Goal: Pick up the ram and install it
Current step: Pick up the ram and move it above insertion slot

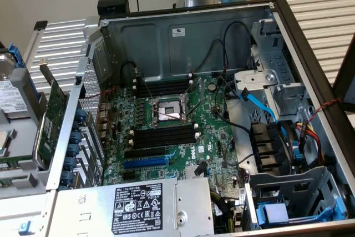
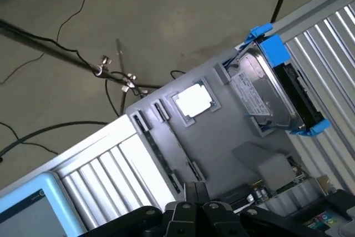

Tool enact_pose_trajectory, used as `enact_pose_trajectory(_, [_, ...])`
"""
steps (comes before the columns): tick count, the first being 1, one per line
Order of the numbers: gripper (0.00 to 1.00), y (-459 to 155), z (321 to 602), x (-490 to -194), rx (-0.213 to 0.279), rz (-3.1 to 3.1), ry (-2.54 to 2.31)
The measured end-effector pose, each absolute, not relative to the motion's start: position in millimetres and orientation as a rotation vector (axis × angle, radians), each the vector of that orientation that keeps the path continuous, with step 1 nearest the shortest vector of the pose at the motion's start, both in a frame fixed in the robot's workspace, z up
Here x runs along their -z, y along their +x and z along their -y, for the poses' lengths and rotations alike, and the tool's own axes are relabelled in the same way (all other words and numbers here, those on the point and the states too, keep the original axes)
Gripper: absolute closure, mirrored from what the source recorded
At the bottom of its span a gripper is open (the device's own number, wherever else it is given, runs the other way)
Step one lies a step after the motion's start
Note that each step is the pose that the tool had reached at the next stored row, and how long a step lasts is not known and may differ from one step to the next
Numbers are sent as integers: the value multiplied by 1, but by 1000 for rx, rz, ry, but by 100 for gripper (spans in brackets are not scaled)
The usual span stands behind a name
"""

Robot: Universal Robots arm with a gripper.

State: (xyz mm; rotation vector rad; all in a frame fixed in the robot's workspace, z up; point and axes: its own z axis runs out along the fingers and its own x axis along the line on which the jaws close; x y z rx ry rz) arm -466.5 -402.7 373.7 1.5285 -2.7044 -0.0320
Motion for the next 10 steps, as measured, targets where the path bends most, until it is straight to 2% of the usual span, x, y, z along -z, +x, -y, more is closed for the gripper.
enact_pose_trajectory(4, [89, -466, 403, -374, 8, 2643, 1615])
enact_pose_trajectory(10, [89, -467, 403, -374, -99, 2576, 1665])
